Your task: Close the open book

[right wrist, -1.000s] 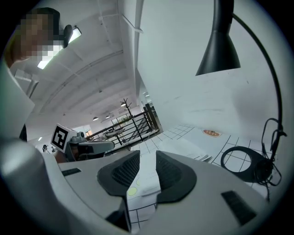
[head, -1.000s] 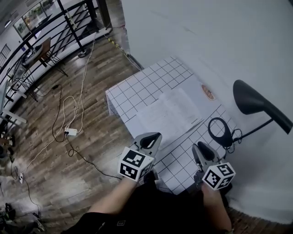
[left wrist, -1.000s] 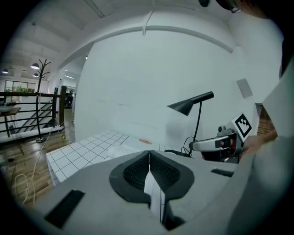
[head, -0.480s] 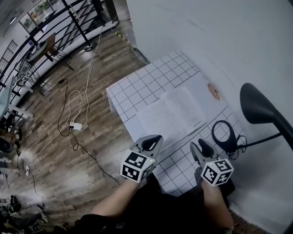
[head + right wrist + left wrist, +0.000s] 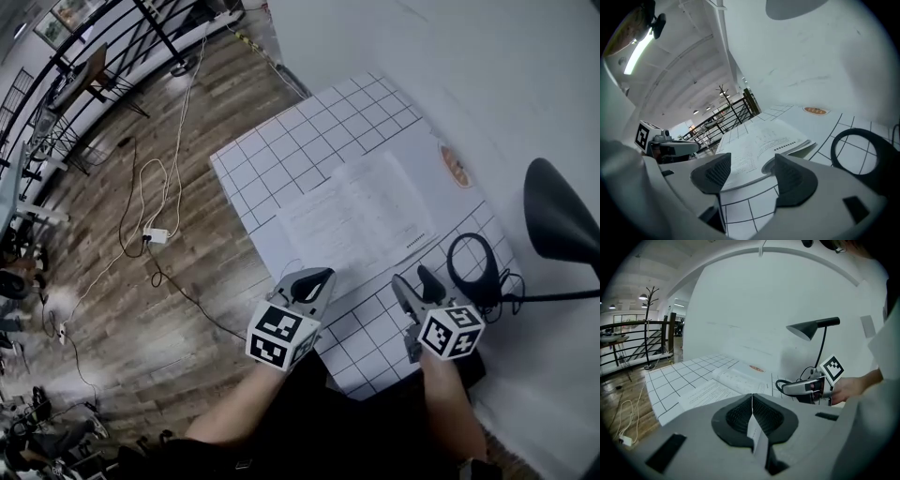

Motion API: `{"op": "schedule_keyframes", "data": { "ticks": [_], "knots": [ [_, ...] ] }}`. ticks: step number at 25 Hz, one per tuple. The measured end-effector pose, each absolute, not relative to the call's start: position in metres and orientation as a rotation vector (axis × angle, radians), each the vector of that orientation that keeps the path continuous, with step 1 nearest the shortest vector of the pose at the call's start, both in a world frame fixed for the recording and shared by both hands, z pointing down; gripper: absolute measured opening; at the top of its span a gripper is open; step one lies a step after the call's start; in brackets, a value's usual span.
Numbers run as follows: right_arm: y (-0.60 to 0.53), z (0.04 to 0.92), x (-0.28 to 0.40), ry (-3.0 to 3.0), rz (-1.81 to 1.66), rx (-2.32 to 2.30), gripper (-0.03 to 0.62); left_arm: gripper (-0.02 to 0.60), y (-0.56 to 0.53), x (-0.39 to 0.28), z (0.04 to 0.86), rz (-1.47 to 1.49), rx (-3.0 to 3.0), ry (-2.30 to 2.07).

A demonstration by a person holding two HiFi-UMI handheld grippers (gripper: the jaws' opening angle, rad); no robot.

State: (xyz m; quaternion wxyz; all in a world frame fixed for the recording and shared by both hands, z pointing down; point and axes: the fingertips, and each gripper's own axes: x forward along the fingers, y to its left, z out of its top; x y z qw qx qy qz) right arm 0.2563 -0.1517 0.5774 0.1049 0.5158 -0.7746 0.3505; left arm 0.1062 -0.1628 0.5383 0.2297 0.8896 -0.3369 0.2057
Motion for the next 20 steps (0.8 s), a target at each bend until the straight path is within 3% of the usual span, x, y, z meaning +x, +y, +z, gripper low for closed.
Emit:
{"op": "schedule_keyframes", "data": {
  "ticks": [5,15,17,20],
  "knots": [
    [-0.168,0.605,0.258,-2.261,1.118,1.514,0.29,0.012,-0.166,0.109,0.557,0.585,2.43,-0.917],
    [-0.189,0.627,0.261,-2.215,1.167,1.551,0.288,0.012,-0.16,0.105,0.566,0.61,2.392,-0.93],
    [-0.19,0.628,0.266,-2.194,1.168,1.584,0.266,0.012,-0.161,0.104,0.567,0.611,2.389,-0.933],
    [-0.191,0.63,0.273,-2.174,1.154,1.619,0.164,0.012,-0.16,0.102,0.571,0.613,2.382,-0.932]
  ]
}}
